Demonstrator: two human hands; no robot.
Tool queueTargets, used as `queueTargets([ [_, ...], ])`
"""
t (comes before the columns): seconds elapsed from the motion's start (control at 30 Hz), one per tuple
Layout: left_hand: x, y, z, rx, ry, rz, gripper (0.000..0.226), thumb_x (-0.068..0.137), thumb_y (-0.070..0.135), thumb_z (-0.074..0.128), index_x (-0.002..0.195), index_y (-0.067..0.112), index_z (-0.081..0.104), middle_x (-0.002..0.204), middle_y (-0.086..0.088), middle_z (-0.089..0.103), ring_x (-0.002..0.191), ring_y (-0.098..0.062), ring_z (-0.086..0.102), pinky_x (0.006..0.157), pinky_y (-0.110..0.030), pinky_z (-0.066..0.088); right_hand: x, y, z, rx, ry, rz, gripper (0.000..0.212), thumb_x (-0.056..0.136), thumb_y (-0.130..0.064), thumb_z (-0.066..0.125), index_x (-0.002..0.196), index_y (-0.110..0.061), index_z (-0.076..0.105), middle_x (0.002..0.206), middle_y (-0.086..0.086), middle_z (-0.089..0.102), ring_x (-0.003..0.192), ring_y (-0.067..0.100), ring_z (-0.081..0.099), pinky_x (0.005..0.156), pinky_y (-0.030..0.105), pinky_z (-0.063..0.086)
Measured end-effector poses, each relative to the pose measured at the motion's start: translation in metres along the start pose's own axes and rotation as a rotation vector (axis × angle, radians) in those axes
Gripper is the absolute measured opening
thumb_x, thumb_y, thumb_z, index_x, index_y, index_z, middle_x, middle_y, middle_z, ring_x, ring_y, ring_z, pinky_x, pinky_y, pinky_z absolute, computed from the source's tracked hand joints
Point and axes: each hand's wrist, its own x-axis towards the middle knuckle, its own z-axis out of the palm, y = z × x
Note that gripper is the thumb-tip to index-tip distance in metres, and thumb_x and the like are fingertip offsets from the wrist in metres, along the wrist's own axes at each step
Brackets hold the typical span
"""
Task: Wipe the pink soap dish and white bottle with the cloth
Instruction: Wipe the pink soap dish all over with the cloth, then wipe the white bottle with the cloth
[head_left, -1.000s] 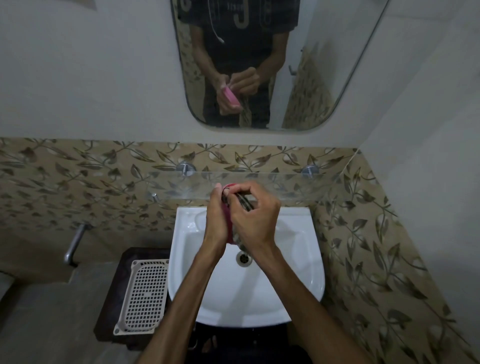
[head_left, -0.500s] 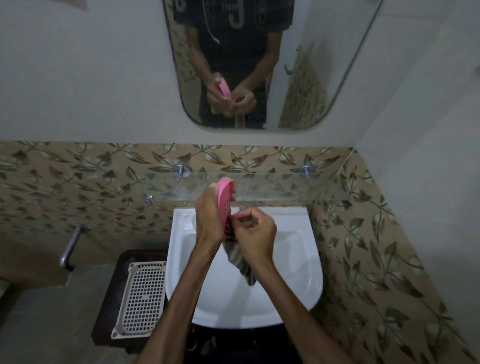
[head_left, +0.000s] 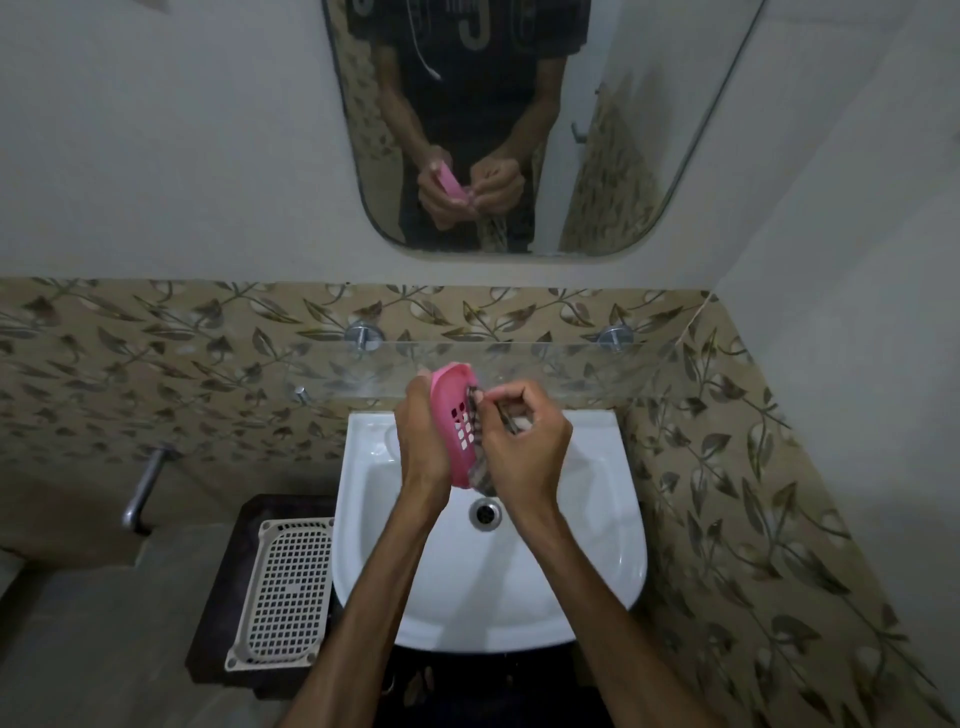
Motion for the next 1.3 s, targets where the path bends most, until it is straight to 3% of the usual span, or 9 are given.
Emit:
queueTargets([
  [0.17, 0.008, -0.006, 0.005, 0.112, 0.026, 0.148, 0.053, 0.091, 0.056, 0.044, 0.116, 0.019, 0.074, 0.09, -0.007, 0.078, 0.074, -0.016, 0.073, 0.056, -0.03, 0.055, -0.033, 0.028, -0.002, -0.025, -0.096, 0.237, 0.019, 0.084, 0.0, 0.076, 0.077, -0.017, 0.072, 0.073, -0.008, 0.073, 0.071, 0.008, 0.072, 0.066, 0.027, 0.061],
  [0.33, 0.011, -0.036, -0.006, 0.604, 0.023, 0.323, 0.041, 0.097, 0.06, 0.045, 0.127, 0.037, 0.06, 0.098, 0.01, 0.071, 0.089, -0.008, 0.067, 0.08, -0.031, 0.051, -0.041, 0.036, 0.0, 0.411, -0.198, 0.857, 0.024, 0.089, 0.011, 0.063, 0.077, -0.006, 0.075, 0.08, 0.019, 0.073, 0.076, 0.029, 0.068, 0.079, 0.044, 0.059],
  [0.43, 0.01, -0.059, -0.019, 0.787, -0.046, 0.296, 0.054, 0.095, 0.064, 0.045, 0.137, 0.031, 0.056, 0.12, 0.005, 0.07, 0.108, -0.015, 0.065, 0.091, -0.034, 0.05, -0.041, 0.042, -0.009, 0.535, -0.225, 0.994, 0.014, 0.09, 0.003, 0.064, 0.093, 0.003, 0.078, 0.082, 0.02, 0.074, 0.07, 0.029, 0.07, 0.071, 0.038, 0.059],
  [0.53, 0.01, -0.075, -0.027, 0.896, -0.133, 0.27, 0.075, 0.088, 0.073, 0.045, 0.147, 0.026, 0.051, 0.143, 0.001, 0.062, 0.125, -0.019, 0.059, 0.105, -0.039, 0.049, -0.039, 0.055, -0.016, 0.638, -0.312, 1.117, 0.027, 0.093, -0.02, 0.061, 0.096, 0.002, 0.077, 0.077, 0.014, 0.073, 0.062, 0.024, 0.068, 0.06, 0.031, 0.055],
  [0.7, 0.022, -0.092, -0.043, 1.116, -0.241, 0.314, 0.085, 0.087, 0.072, 0.058, 0.151, 0.017, 0.046, 0.144, -0.007, 0.061, 0.125, -0.027, 0.059, 0.107, -0.047, 0.048, -0.033, 0.091, -0.019, 0.607, -0.389, 1.127, 0.047, 0.093, -0.038, 0.063, 0.112, 0.003, 0.077, 0.086, 0.019, 0.074, 0.067, 0.028, 0.069, 0.064, 0.031, 0.057],
  [0.87, 0.035, -0.116, -0.066, 1.258, -0.365, 0.383, 0.095, 0.079, 0.069, 0.065, 0.153, 0.014, 0.044, 0.131, -0.008, 0.066, 0.113, -0.027, 0.062, 0.1, -0.042, 0.045, -0.032, 0.126, -0.014, 0.257, -0.415, 1.083, 0.034, 0.075, -0.023, 0.082, 0.093, 0.006, 0.079, 0.087, 0.03, 0.075, 0.068, 0.032, 0.071, 0.067, 0.036, 0.055],
  [1.03, 0.064, -0.125, -0.097, 1.193, -0.508, 0.186, 0.11, 0.071, 0.074, 0.078, 0.159, 0.025, 0.034, 0.14, 0.001, 0.059, 0.125, -0.02, 0.056, 0.113, -0.043, 0.04, -0.041, 0.158, 0.006, 0.046, -0.3, 1.045, 0.023, 0.083, -0.022, 0.078, 0.078, 0.0, 0.08, 0.074, 0.019, 0.078, 0.062, 0.027, 0.072, 0.061, 0.033, 0.058],
  [1.2, 0.122, -0.111, -0.123, 1.314, -0.313, 0.14, 0.096, 0.076, 0.037, 0.087, 0.157, 0.017, 0.038, 0.158, -0.009, 0.045, 0.143, -0.031, 0.043, 0.116, -0.043, 0.033, -0.053, 0.188, 0.036, -0.115, -0.212, 1.025, 0.025, 0.09, -0.028, 0.079, 0.086, -0.003, 0.081, 0.086, 0.018, 0.08, 0.083, 0.033, 0.077, 0.082, 0.044, 0.063],
  [1.3, 0.15, -0.105, -0.118, 1.531, -0.277, 0.083, 0.103, 0.078, 0.042, 0.085, 0.159, 0.009, 0.029, 0.163, -0.014, 0.034, 0.149, -0.033, 0.034, 0.116, -0.045, 0.033, -0.056, 0.197, 0.056, -0.154, -0.18, 0.993, 0.019, 0.09, -0.029, 0.078, 0.08, -0.014, 0.081, 0.085, 0.014, 0.079, 0.086, 0.032, 0.075, 0.084, 0.041, 0.06],
])
